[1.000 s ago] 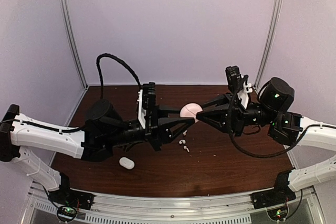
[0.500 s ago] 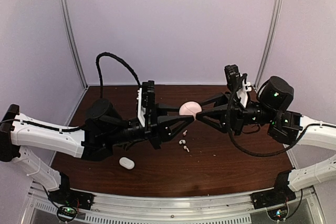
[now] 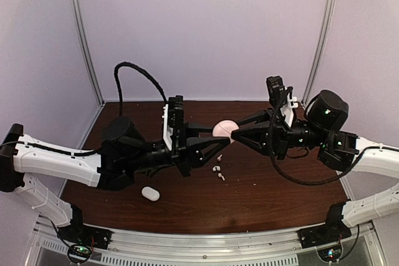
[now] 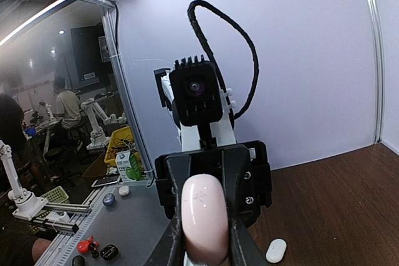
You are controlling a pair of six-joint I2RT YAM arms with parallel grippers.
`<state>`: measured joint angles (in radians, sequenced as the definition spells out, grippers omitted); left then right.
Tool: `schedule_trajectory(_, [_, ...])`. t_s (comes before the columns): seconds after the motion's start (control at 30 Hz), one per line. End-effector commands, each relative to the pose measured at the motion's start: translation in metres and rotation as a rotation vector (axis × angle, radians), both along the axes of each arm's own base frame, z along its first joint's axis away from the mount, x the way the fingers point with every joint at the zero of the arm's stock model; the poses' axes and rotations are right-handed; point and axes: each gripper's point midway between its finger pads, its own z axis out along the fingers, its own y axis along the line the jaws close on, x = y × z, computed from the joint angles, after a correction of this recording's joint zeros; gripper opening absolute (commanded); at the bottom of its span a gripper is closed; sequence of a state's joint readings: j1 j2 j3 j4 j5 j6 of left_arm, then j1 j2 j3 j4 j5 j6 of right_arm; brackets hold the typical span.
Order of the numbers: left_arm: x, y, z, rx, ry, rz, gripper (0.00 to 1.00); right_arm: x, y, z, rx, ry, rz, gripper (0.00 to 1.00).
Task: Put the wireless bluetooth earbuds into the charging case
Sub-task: Pass from the left arm to the right
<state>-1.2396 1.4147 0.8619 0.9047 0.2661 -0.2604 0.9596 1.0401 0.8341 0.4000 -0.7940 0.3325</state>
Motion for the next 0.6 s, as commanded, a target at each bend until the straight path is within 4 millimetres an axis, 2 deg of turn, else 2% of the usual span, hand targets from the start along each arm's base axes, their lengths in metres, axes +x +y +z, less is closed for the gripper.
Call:
schedule_trajectory(0.0, [0.000,0.001,0.011,-0.036,-0.022,0.010,0.07,-0.006,0.006,-0.006,-0.040,0.016,0.029,0.23])
schedule_trajectory(0.23, [-0.024,0.007,-0.002,-0.009,-0.136,-0.086,0.05,0.008,0.008,-0.007,-0.068,0.047,-0.047,0.31])
schedule_trajectory(0.3, [-0.022,0.005,-0.004,0.004,-0.132,-0.077,0.03,0.009,0.009,-0.008,-0.074,0.053,-0.046,0.34])
schedule_trajectory(0.43, [-0.015,0.005,-0.005,0.009,-0.112,-0.041,0.02,0.002,0.009,-0.008,-0.064,0.038,-0.004,0.35])
schedule_trajectory(0.57, [-0.009,0.006,-0.005,0.007,-0.093,-0.010,0.04,-0.002,0.008,-0.007,-0.062,0.023,0.012,0.28])
